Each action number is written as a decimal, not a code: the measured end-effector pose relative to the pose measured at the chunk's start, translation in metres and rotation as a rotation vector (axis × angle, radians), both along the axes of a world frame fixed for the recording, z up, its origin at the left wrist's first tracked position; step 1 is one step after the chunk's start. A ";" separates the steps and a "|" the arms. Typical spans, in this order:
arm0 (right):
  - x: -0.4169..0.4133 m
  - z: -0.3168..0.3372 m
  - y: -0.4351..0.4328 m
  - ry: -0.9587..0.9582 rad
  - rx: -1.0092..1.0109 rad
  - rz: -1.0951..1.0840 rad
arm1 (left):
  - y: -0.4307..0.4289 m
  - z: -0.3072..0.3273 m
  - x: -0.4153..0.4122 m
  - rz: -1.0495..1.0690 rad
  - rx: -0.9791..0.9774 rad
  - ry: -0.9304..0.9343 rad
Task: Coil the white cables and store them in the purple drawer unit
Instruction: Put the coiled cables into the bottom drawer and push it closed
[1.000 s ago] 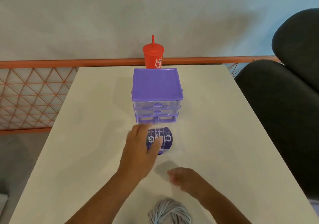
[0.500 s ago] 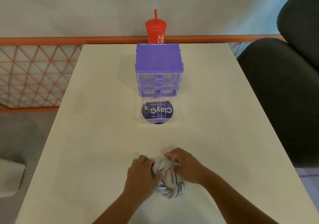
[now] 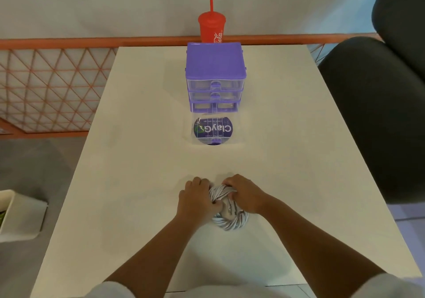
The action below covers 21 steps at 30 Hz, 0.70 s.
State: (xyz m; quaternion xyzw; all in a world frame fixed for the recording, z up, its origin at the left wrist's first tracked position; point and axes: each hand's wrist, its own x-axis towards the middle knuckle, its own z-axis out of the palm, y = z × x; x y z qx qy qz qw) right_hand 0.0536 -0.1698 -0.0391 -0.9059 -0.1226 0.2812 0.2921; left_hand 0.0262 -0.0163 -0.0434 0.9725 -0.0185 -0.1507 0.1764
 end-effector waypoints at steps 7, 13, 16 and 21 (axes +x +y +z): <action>-0.002 0.003 -0.007 0.124 0.126 -0.028 | -0.001 -0.012 -0.007 0.029 -0.312 -0.059; -0.003 0.005 -0.020 0.404 0.590 -0.320 | -0.004 0.007 0.000 0.083 -0.541 -0.036; 0.004 0.008 -0.021 0.561 0.897 -0.485 | -0.005 0.018 0.014 0.071 -0.574 -0.069; 0.033 0.019 -0.020 0.650 1.305 -0.592 | -0.004 0.041 0.055 0.132 -0.668 -0.122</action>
